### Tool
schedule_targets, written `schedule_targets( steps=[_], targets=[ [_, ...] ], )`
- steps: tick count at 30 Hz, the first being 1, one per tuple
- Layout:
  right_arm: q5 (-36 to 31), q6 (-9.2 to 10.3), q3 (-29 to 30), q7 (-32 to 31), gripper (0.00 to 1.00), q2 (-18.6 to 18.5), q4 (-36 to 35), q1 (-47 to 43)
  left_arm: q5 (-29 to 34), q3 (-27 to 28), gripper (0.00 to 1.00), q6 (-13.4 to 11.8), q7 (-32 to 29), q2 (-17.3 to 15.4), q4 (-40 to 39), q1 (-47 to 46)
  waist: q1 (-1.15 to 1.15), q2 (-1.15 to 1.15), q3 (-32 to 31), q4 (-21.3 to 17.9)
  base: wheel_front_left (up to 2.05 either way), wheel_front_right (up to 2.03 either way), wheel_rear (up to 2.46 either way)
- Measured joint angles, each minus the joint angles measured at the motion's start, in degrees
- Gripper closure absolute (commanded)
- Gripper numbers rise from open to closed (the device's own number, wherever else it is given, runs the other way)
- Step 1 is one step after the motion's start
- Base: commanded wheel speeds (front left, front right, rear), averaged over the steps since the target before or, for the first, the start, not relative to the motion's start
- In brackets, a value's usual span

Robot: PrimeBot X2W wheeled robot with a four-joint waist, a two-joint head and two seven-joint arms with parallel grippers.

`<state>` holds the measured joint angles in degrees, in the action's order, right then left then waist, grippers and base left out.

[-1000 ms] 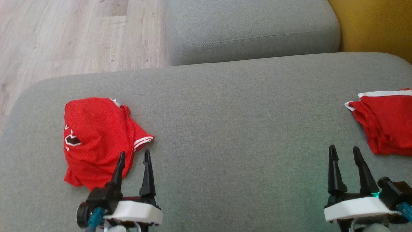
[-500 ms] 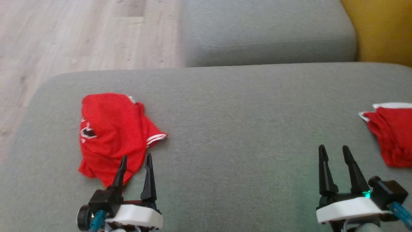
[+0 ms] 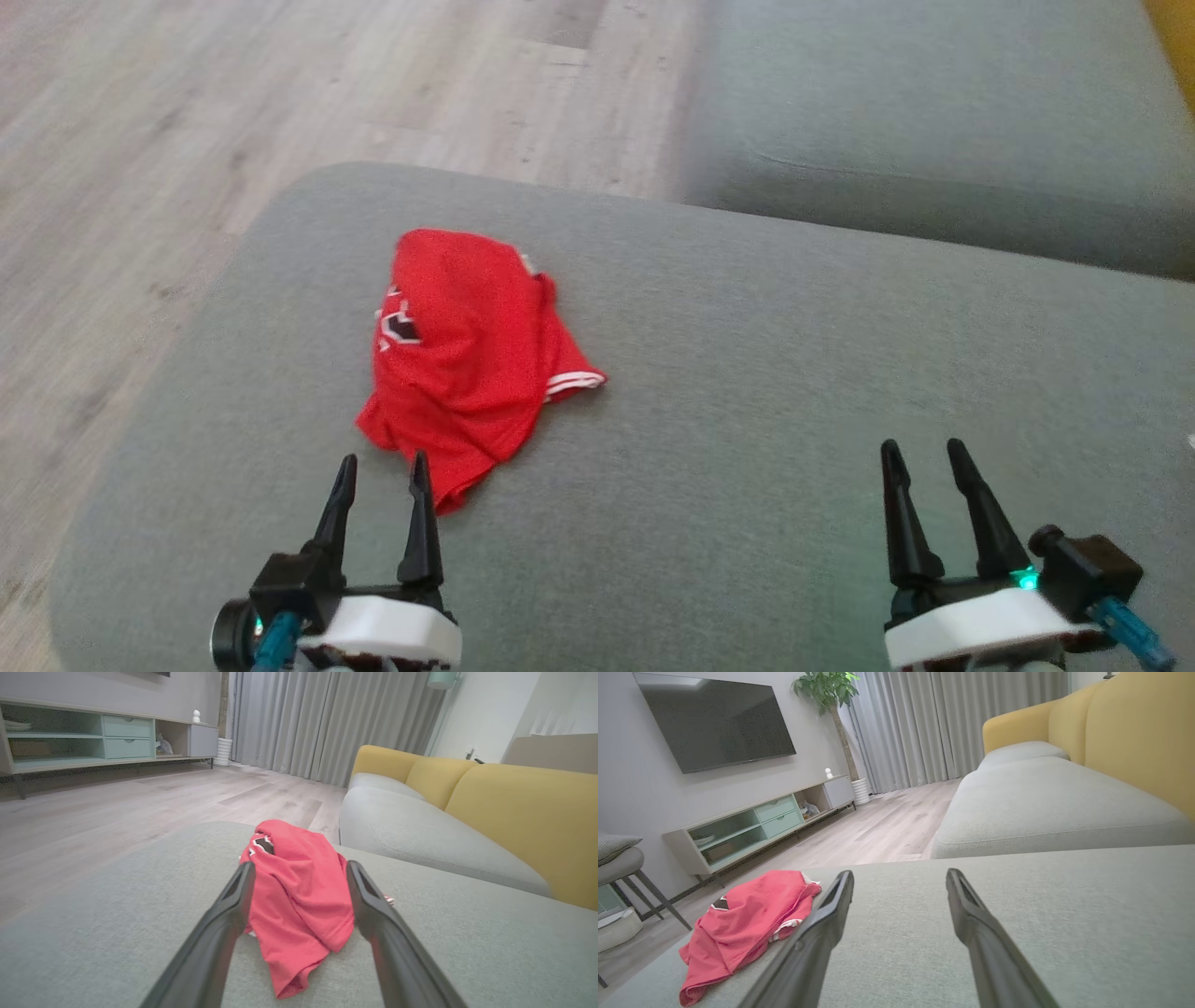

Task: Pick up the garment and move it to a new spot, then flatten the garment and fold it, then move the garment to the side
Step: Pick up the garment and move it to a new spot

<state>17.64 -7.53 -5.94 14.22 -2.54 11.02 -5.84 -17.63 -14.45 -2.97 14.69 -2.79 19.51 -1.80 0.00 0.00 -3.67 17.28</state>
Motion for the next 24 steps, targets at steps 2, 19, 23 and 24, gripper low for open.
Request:
schedule_targets(
  steps=[2,19,23,24],
  targets=[
    [-0.12,0.00,-0.49,0.00,0.00,0.00,0.11,0.00,0.04,0.11,0.00,0.01,0.00,0.00,0.09,0.02,0.00,0.00,-0.19,1.58,0.00,0.00,0.00],
    [0.02,0.00,-1.75,0.00,0.00,0.00,1.05,0.05,2.68,-0.07,0.00,4.24,-0.66,-0.30,6.28,-2.55,0.00,0.00,0.85,0.87,0.00,0.00,0.00],
    [0.02,0.00,-1.69,0.00,0.00,0.00,1.12,0.20,4.04,-3.64,0.00,6.83,-6.78,-0.49,11.49,-7.78,0.00,0.00,1.63,-0.86,0.00,0.00,0.00],
    [0.02,0.00,-1.70,0.00,0.00,0.00,1.14,0.31,4.09,-4.57,0.00,7.44,-8.61,-0.51,12.85,-9.06,0.00,0.00,1.86,-1.32,0.00,0.00,0.00]
  ],
)
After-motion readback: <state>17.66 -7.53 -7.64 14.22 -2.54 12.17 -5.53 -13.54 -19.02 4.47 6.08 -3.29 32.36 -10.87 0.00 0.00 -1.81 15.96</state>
